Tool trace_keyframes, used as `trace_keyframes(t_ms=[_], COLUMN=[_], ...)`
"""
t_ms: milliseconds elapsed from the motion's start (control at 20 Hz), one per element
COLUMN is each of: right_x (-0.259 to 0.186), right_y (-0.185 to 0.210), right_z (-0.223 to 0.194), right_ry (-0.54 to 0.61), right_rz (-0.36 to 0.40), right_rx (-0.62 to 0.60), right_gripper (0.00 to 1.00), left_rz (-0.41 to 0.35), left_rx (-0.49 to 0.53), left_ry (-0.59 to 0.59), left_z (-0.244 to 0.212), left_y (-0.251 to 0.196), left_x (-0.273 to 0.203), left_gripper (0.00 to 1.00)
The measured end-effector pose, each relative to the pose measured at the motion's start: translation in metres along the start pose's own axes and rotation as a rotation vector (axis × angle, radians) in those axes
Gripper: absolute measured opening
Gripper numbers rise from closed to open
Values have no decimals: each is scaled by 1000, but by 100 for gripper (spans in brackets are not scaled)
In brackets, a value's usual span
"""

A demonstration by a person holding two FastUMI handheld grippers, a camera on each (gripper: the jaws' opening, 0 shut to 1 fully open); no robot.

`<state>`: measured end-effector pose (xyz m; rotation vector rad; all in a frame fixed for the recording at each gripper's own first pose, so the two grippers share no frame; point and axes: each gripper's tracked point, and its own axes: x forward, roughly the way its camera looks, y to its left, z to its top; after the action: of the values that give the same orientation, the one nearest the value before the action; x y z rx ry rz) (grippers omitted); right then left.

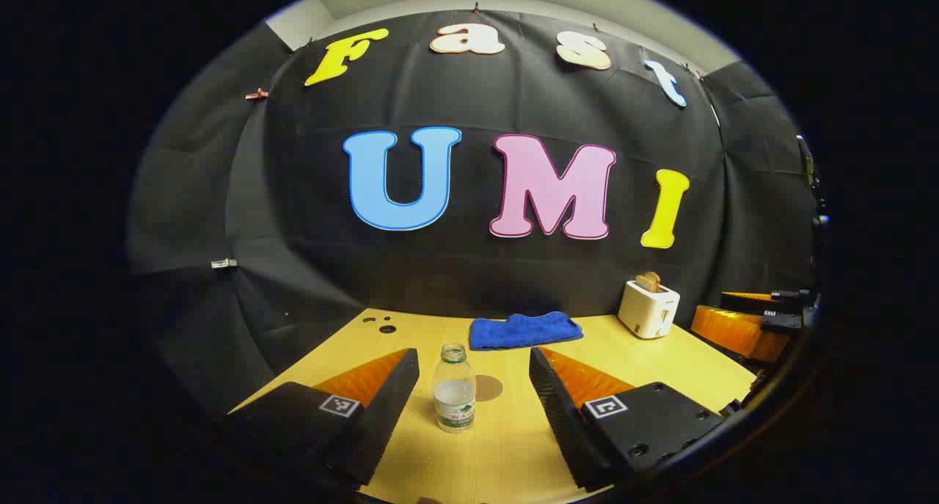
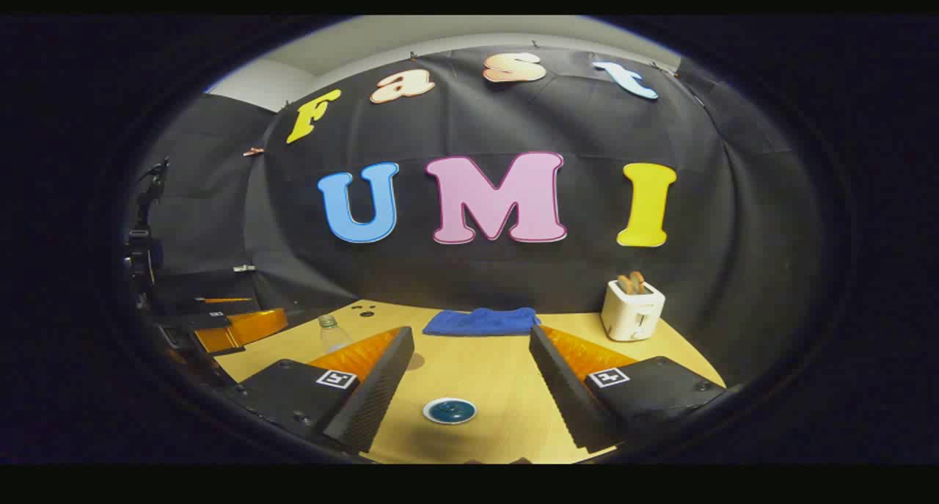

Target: Open the teacup lid with one hand, grasp the water bottle and pour water into the teacup with the other hand; after pouring, place the water bottle on the coaster and then close the teacup lid.

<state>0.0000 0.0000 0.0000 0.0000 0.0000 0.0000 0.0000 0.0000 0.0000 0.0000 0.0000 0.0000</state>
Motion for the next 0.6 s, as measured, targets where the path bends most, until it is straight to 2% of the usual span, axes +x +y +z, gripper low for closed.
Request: trace_keyframes(t_ms=[350, 600], right_x=[10, 15], right_y=[20, 29], right_z=[-13, -33], right_ry=[34, 85], right_rz=[70, 92], right_rx=[-9, 5], right_gripper=[98, 98], left_rz=[35, 45], left_rx=[-5, -19], left_ry=[65, 106], left_z=[-29, -46], left_y=[8, 13], left_x=[8, 15], left_gripper=[95, 95])
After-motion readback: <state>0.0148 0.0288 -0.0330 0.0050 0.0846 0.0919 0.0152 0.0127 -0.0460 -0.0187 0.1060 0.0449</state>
